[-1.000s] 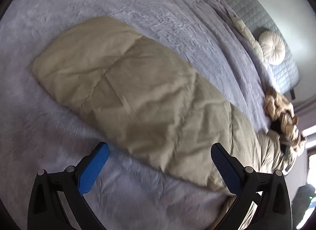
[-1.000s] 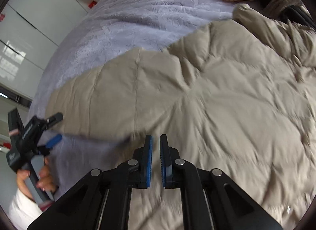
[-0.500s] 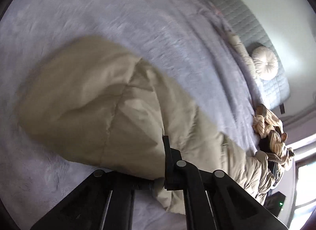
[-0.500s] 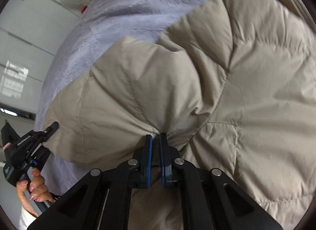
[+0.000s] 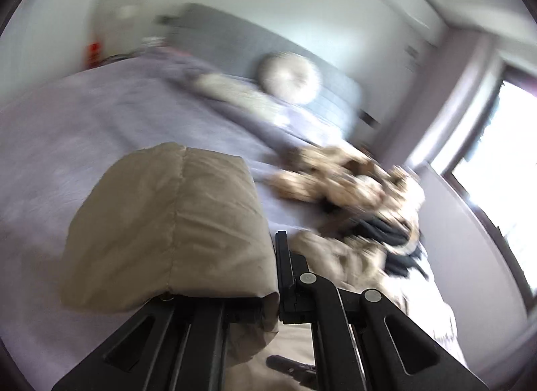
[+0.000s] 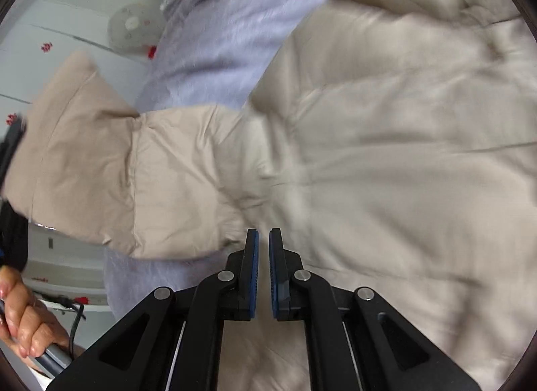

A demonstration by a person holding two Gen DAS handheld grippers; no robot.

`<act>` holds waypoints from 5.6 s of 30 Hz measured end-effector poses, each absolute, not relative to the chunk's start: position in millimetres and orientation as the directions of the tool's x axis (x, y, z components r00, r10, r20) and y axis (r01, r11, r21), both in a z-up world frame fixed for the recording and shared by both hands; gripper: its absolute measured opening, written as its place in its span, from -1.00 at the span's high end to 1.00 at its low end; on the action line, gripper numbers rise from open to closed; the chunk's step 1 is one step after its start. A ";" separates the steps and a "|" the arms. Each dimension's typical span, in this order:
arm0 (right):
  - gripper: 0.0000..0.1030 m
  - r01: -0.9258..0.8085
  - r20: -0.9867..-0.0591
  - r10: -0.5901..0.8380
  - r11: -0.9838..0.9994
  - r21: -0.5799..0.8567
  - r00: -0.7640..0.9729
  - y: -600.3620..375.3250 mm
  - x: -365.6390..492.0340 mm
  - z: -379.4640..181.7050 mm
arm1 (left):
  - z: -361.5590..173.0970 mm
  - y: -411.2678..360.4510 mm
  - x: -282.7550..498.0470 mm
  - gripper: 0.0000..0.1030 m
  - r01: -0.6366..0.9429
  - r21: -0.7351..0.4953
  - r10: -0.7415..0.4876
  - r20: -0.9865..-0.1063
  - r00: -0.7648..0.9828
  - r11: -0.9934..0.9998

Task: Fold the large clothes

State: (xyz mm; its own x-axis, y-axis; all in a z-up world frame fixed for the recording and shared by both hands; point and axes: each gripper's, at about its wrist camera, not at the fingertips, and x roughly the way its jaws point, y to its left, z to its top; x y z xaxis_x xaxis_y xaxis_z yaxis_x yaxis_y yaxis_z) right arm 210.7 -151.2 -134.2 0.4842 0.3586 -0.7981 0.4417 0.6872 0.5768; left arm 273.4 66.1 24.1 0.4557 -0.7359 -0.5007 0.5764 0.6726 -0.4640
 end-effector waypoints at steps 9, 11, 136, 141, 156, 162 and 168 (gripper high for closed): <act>0.86 0.626 -0.876 0.098 0.663 0.411 0.472 -269.2 100.6 -107.8 | -48.6 -130.9 181.4 0.85 0.790 -0.223 -0.633 -0.733 0.251 0.571; 0.86 0.659 -0.887 0.071 0.643 0.391 0.457 -288.3 82.1 -112.8 | -74.6 -151.0 165.7 0.85 0.807 -0.148 -0.560 -0.789 0.253 0.572; -0.42 0.751 -0.886 0.022 0.521 0.405 0.463 -323.5 -44.9 -101.4 | -88.6 -78.6 122.5 -0.99 0.615 -0.029 -0.231 -0.940 0.252 0.788; -0.77 0.758 -0.849 -0.005 0.454 0.468 0.528 -351.0 -82.7 -94.9 | -87.2 -111.5 91.1 -0.99 0.672 -0.004 -0.229 -0.942 0.247 0.740; -0.99 0.835 -0.821 -0.165 0.175 0.521 0.547 -488.9 -183.7 -98.8 | -94.9 -188.0 45.7 -0.99 0.689 -0.084 -0.210 -0.972 0.102 0.720; -1.00 0.793 -0.772 -0.223 0.012 0.609 0.595 -564.9 -212.5 -118.5 | -91.0 -208.1 47.7 -0.99 0.672 -0.098 -0.225 -0.969 0.103 0.734; -0.99 0.713 -0.714 -0.228 -0.100 0.694 0.662 -619.1 -210.7 -146.0 | -88.2 -232.6 43.9 -0.99 0.683 -0.092 -0.229 -0.967 0.112 0.724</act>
